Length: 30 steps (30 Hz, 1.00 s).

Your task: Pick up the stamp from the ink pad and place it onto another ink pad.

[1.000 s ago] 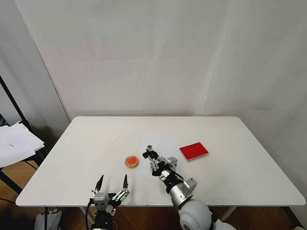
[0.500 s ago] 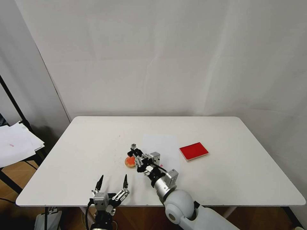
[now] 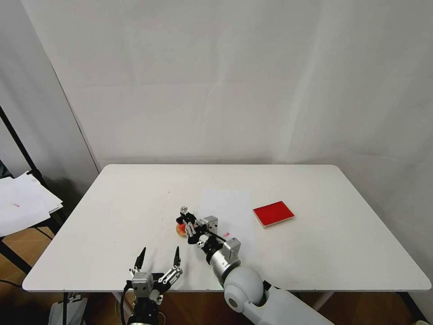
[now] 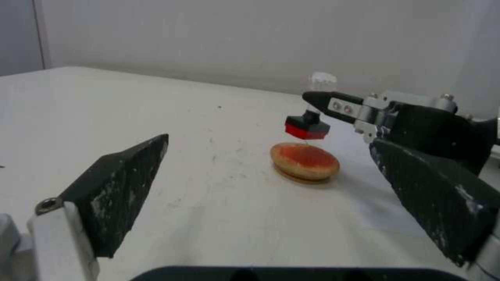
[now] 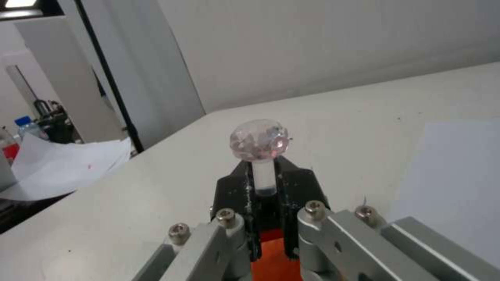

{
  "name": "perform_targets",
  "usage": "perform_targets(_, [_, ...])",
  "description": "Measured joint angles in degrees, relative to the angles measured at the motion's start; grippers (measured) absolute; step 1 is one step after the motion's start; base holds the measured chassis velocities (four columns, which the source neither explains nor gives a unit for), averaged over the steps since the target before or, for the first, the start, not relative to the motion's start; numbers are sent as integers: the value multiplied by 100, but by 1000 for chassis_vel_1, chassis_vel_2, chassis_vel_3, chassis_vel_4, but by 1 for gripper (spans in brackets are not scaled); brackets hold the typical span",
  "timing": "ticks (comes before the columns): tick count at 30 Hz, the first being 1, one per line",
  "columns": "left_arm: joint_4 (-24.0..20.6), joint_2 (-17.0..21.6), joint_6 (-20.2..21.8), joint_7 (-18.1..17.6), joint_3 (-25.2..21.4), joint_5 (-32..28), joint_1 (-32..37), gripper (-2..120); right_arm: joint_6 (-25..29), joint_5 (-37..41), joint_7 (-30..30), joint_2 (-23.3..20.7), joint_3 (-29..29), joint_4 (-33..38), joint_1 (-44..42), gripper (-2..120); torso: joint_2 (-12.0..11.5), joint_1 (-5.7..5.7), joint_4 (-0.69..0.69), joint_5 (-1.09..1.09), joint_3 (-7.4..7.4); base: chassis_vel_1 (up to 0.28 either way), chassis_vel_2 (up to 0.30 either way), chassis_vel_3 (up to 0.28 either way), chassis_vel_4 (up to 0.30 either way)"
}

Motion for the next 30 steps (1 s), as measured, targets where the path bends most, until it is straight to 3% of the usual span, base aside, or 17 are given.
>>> perform_targets(30, [0, 0, 0, 0, 0, 0, 0, 102, -48, -90, 58, -3, 8, 25, -175, 7, 0, 0, 0, 0, 0, 0, 0, 0, 0])
